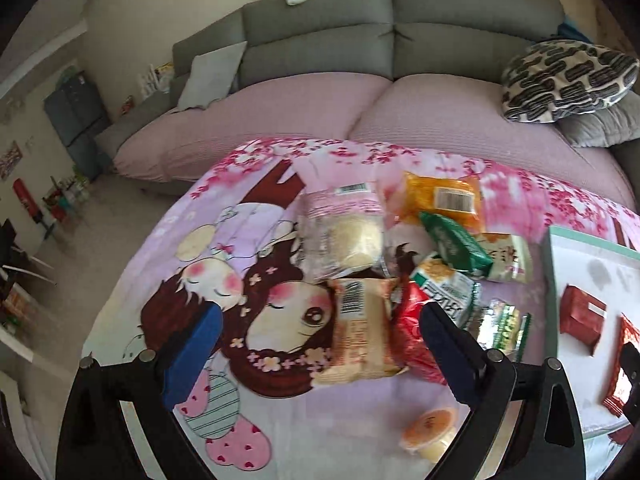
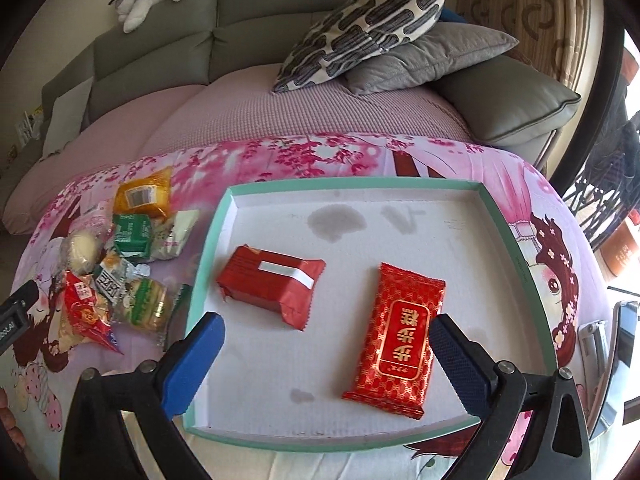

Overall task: Organize snacks
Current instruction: 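Move both open grippers back from the tray to the snack pile, then grasp the yellow pudding cup with the right gripper while the left grasps the cream bread packet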

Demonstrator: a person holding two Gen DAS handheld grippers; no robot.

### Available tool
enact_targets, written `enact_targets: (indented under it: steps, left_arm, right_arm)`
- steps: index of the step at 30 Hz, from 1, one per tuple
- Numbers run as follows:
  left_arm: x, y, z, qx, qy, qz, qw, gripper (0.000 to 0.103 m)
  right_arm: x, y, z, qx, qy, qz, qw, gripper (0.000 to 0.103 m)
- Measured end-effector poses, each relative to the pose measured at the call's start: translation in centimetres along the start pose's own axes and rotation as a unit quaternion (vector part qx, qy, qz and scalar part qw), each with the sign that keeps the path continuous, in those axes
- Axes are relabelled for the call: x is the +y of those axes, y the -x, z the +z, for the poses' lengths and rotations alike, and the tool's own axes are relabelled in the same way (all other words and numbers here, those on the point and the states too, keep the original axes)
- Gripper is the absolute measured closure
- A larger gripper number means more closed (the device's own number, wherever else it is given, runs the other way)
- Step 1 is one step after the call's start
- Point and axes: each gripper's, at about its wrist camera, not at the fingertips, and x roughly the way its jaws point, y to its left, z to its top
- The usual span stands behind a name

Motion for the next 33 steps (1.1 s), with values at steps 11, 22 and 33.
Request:
enact_targets:
  steps: [11, 22, 33]
  left_arm:
    - [3.5, -0.6, -0.1, 0.038, 0.022, 0.012, 0.999, 0.004]
    - [5.5, -1.9, -0.5, 0.077, 0.014, -0.002, 0.9969, 0.004]
    - [4.4, -4.7, -1.7, 0.134, -0.011, -0.046, 0.9899, 0.004]
  right_arm:
    - [5.4, 1.6, -0.4, -0.031, 0.026, 0.054, 0.998, 0.0]
    - [10.1, 1.2, -2.2, 0.009, 0.084, 0.117, 0.99, 0.0]
    - [14.2, -1.2, -5.7, 0.095, 0.157, 0.122, 0.975, 0.0]
